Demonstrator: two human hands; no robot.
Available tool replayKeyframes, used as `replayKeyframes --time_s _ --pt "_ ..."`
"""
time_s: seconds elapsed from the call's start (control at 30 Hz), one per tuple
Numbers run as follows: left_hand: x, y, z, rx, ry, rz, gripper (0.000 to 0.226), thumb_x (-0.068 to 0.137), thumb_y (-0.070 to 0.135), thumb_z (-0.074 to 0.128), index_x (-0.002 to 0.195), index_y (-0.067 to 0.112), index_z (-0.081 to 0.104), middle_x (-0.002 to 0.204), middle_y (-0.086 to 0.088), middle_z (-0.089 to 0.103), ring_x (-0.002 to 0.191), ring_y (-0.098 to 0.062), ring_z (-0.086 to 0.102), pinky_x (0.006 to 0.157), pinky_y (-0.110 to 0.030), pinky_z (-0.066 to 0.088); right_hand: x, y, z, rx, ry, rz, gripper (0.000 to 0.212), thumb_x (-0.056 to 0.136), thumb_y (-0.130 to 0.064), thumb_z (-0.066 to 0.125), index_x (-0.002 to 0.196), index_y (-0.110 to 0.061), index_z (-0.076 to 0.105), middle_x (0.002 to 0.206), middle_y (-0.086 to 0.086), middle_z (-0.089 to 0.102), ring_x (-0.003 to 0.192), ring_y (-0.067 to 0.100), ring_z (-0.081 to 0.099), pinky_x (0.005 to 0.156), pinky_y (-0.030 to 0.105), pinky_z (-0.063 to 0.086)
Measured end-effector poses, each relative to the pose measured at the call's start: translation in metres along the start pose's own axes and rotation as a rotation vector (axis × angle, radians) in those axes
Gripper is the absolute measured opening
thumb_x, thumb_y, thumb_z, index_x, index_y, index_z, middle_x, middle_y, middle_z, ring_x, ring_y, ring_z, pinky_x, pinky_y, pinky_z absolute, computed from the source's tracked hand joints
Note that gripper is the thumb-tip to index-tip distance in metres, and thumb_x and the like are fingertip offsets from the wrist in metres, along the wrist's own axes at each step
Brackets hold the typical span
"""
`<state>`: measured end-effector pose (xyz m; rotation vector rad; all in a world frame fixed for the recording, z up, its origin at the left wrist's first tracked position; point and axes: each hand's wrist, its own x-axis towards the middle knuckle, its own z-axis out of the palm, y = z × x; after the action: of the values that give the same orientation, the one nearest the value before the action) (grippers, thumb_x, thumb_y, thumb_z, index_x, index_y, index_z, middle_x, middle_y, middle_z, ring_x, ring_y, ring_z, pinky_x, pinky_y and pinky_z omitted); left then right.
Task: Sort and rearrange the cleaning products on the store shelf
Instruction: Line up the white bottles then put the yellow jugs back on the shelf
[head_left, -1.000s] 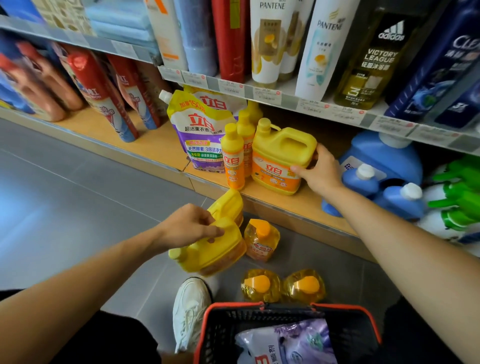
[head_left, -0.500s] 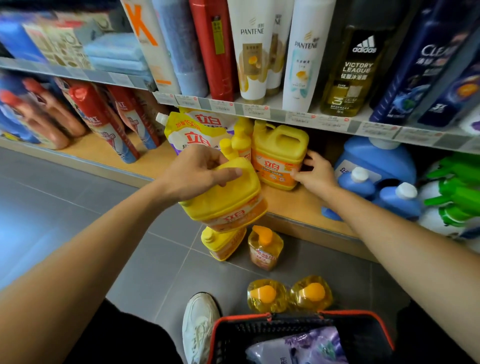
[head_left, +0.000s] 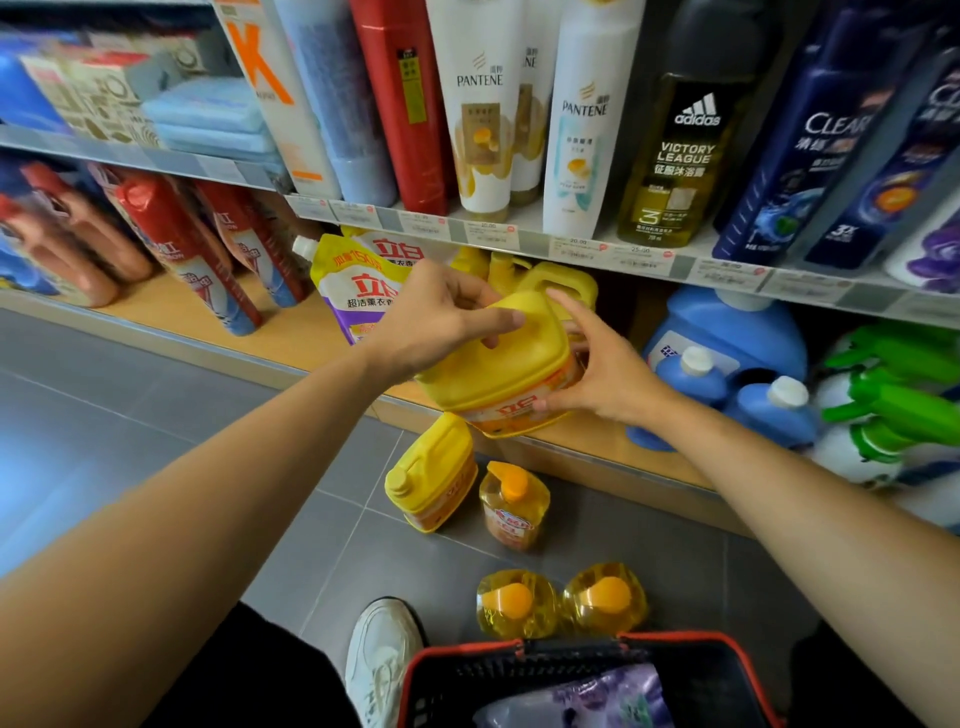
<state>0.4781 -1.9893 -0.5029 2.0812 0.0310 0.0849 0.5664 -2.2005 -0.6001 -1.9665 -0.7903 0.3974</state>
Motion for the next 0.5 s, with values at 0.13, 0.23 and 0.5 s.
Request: replayKeyframes --time_s 0.13,0.23,0.5 --pt "-0.004 -0.011 0.011 0.029 -0.027 0.024 0.020 0.087 0.021 0.078 0.088 0.001 0.079 0.081 -0.018 0.075 0.080 -0.031 0.070 0.069 -0.039 0.053 0.002 0.007 0.001 -0.040 -0.070 -0.034 0.100 0.055 -0.036 0.097 0.142 -0.028 0.049 0.130 -0.015 0.062 0.122 0.003 0.056 0.105 0.034 0.049" --pt "-0.002 -0.019 0.009 0.090 -0.058 0.031 0.022 0.088 0.025 0.078 0.103 0.010 0.079 0.098 -0.004 0.078 0.091 -0.016 0.070 0.077 -0.031 0.056 -0.002 0.016 0.009 -0.025 -0.006 -0.004 0.095 0.054 -0.039 0.097 0.138 -0.029 0.054 0.129 -0.013 0.064 0.121 0.008 0.058 0.103 0.039 0.050" --pt "-0.018 -0.079 0.002 0.257 0.183 -0.115 0.048 0.087 0.023 0.078 0.132 0.018 0.061 0.125 0.003 0.064 0.109 -0.013 0.063 0.088 -0.037 0.059 -0.002 0.057 0.020 0.030 0.356 0.200 0.076 0.052 -0.033 0.098 0.119 -0.024 0.065 0.109 -0.002 0.072 0.103 0.020 0.067 0.091 0.048 0.056"
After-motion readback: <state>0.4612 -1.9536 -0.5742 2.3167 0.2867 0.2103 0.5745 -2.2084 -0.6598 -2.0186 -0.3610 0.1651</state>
